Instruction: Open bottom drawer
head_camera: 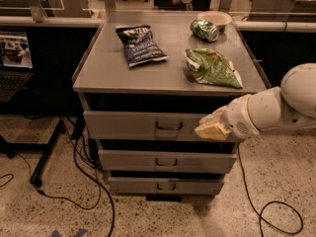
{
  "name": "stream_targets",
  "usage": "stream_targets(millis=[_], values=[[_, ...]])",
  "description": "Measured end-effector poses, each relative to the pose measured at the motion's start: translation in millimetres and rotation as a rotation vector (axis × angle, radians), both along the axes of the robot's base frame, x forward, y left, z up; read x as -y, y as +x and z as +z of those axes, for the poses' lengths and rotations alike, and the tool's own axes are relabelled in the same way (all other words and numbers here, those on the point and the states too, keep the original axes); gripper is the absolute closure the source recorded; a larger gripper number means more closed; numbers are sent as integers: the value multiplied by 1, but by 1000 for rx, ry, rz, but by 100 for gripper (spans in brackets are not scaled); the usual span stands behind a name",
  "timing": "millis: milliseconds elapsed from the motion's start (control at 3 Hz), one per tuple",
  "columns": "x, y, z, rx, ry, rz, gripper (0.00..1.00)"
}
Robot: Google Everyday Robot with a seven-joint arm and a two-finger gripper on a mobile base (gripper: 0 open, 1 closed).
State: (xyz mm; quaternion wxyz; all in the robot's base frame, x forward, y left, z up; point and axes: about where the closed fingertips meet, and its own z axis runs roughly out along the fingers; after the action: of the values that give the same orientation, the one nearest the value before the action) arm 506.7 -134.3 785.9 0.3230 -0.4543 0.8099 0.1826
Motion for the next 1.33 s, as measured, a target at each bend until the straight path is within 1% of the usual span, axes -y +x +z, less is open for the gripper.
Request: stream_targets(millis=[333,667,1000,1333], values=[[0,0,0,0,0,0,88],[-1,-3,-14,12,29,-54,100],[-5,-34,-77,-55,129,-189,100],[-4,-60,-155,-165,196,-342,100]])
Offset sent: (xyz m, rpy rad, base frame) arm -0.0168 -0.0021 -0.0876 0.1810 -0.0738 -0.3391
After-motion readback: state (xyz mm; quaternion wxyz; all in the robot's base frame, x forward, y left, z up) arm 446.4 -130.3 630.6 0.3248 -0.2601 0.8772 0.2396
